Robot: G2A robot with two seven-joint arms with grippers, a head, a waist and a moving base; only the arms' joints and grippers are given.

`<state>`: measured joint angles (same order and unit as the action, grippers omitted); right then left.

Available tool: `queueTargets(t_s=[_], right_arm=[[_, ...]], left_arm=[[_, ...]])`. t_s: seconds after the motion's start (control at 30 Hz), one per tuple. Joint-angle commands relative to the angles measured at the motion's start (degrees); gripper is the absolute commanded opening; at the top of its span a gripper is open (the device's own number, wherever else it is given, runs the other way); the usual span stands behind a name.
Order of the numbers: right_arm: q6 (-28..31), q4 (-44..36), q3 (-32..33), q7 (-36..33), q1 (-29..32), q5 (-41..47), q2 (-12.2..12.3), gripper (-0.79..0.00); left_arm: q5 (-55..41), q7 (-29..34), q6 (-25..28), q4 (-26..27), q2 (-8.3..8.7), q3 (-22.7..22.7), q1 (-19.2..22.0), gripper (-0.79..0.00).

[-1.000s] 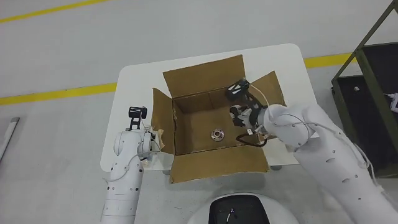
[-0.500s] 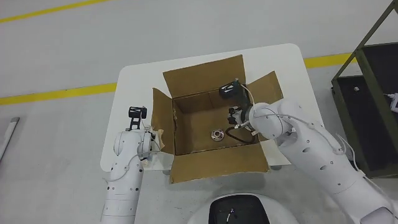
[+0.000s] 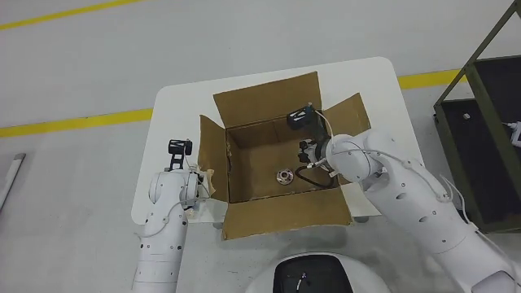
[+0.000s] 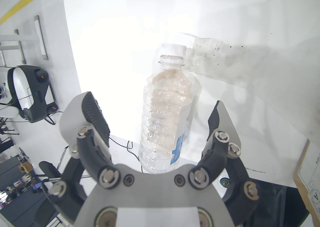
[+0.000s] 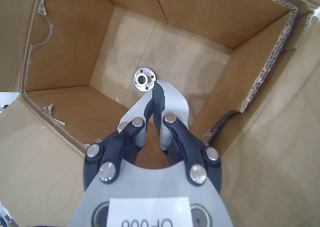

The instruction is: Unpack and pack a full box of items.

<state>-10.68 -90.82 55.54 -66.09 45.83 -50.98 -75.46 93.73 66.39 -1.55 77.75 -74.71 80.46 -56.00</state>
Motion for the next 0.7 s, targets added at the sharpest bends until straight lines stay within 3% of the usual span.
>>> queueTargets(t_s=[0.0,0.13,0.33,0.53,0.67], right_arm=[[1.48,-0.39,0.24,1.95,0.27,0.41,0.01,-0.785],[-1.11,-1.21,-1.92,1.78,-1.97,-0.19,-0.77,-0.785],[-9.88,2.34,-8.96,-2.24,-7.15,-2.14,-3.17,-0.785],[-15.13,10.88,-15.39,-4.88,-10.44,-3.05,-5.81,-0.785],[-15.6,15.76,-17.24,-4.62,-11.99,-2.3,-7.21,-0.785]], left_arm=[[0.0,0.0,0.0,0.0,0.0,0.0,0.0,0.0],[0.0,0.0,0.0,0.0,0.0,0.0,0.0,0.0],[0.0,0.0,0.0,0.0,0.0,0.0,0.0,0.0],[0.0,0.0,0.0,0.0,0.0,0.0,0.0,0.0],[0.0,0.0,0.0,0.0,0.0,0.0,0.0,0.0]])
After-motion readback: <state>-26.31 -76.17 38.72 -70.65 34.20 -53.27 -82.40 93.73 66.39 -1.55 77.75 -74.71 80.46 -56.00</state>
